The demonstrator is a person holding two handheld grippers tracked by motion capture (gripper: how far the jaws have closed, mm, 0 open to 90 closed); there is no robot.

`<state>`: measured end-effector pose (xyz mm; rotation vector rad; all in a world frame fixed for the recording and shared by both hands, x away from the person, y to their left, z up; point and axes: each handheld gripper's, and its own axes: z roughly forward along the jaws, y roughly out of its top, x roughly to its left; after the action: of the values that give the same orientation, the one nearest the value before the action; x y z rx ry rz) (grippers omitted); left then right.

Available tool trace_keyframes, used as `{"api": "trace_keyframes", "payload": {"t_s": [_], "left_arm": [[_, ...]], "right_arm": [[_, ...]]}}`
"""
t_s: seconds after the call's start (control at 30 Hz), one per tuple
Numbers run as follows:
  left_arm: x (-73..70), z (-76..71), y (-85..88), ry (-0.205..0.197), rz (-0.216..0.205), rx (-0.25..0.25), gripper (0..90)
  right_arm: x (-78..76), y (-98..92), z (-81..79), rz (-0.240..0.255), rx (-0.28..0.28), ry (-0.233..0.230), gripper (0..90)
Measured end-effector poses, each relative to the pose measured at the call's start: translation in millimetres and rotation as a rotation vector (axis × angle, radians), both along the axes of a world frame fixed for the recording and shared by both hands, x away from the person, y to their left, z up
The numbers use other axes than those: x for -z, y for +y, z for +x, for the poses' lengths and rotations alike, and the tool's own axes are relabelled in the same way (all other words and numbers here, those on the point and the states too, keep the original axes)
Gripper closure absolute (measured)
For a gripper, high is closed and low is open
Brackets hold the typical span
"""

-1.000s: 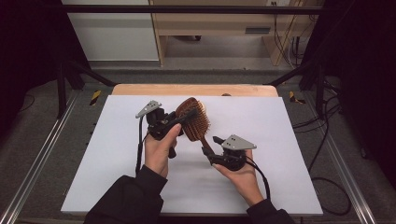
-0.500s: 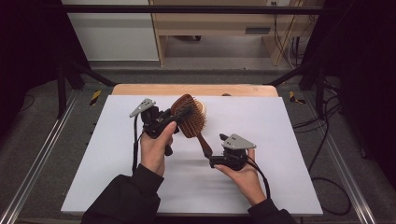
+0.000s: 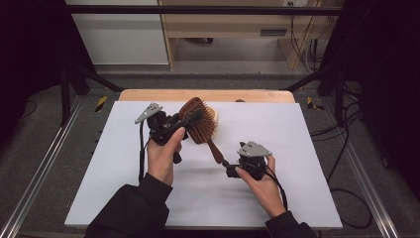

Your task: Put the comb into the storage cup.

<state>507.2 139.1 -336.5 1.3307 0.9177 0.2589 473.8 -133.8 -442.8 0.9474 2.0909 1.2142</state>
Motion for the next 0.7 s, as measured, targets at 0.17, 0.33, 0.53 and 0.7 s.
{"api": "trace_keyframes", "payload": {"t_s": [0.17, 0.33, 0.53, 0.7], "left_arm": [[-5.0, 5.6, 2.1, -0.012, -0.017, -0.005, 51.6], [-5.5, 12.7, 3.9, -0.012, -0.027, -0.010, 51.6], [-8.4, 13.8, 1.8, -0.023, -0.026, -0.006, 51.5], [-9.8, 12.1, 0.3, -0.013, -0.036, 0.002, 51.5]], "right_arm": [[0.0, -14.4, -3.7, -0.019, -0.005, 0.005, 15.6], [7.2, -34.1, -7.6, 0.074, 0.027, -0.049, 15.0], [12.0, -49.6, -10.6, 0.084, 0.055, -0.013, 14.3], [14.6, -58.6, -14.8, 0.086, 0.066, 0.000, 13.1]]}}
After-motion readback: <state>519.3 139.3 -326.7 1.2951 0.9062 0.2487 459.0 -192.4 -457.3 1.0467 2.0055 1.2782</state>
